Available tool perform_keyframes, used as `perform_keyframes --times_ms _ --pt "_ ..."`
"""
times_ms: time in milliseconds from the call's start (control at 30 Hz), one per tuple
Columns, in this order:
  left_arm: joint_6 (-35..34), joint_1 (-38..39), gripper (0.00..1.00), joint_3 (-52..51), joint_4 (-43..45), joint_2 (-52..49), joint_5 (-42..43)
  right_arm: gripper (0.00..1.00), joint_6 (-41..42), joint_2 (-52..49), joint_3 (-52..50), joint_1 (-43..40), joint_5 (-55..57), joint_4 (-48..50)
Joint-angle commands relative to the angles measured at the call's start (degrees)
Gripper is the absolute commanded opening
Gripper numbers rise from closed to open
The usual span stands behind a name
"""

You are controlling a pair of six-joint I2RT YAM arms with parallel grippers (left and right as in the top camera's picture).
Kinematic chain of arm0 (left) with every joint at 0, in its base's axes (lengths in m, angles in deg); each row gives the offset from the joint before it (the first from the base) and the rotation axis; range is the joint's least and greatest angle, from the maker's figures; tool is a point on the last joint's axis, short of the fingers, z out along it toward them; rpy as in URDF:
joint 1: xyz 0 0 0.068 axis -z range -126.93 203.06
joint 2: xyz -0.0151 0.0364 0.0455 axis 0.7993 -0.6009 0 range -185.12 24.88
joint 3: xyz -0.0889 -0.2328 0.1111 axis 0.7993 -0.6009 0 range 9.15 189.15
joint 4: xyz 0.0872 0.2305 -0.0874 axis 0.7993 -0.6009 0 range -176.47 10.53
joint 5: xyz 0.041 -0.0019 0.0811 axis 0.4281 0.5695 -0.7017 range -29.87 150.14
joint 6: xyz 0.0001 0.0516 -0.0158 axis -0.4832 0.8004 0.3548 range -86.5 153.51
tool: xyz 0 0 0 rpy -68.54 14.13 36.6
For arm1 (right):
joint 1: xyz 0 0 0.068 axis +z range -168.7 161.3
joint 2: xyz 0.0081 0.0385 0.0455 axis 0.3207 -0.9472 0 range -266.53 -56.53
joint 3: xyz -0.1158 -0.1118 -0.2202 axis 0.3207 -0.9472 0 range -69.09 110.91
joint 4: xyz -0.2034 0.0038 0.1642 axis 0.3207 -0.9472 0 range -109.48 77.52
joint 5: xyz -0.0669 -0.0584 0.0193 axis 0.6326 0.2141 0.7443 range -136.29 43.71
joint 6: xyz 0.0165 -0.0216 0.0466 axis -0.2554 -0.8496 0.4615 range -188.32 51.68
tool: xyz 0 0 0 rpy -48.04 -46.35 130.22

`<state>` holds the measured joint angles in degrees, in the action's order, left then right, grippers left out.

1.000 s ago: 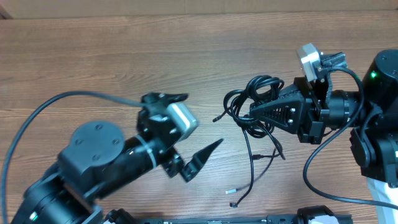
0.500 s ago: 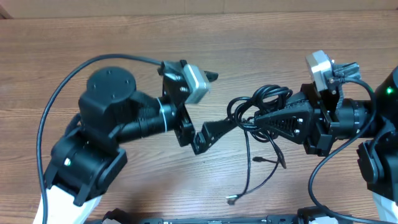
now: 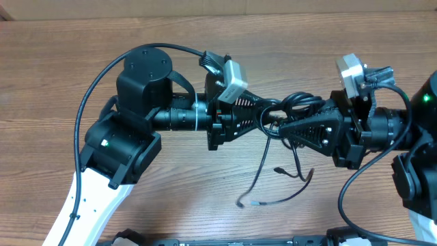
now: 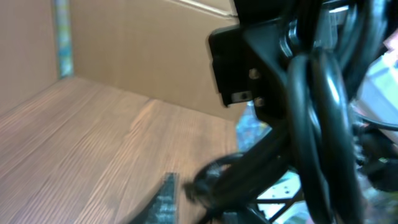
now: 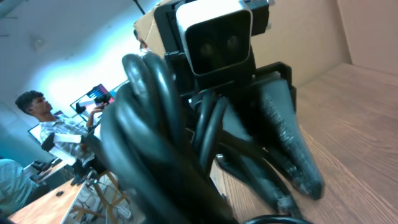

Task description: Untangle cables

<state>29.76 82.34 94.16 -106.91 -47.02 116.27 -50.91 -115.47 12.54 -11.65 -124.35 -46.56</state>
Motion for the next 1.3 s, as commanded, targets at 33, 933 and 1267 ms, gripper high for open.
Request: perform_keyframes --times_ms 33,933,1267 --pt "-4.20 -0.39 0.04 0.85 -1.46 -1.64 -20.22 0.04 0.39 0.70 0.94 -0.02 -2.62 -1.53" --pt "6.75 -4.52 0.75 0.85 -3.06 -2.78 -0.11 0.04 0.63 -7.32 0.94 -0.04 25.53 -0.28" --pt "6.62 -4.52 0.94 0.85 -1.99 -2.84 -4.83 0.04 5.33 -9.07 0.94 -0.04 10.14 7.89"
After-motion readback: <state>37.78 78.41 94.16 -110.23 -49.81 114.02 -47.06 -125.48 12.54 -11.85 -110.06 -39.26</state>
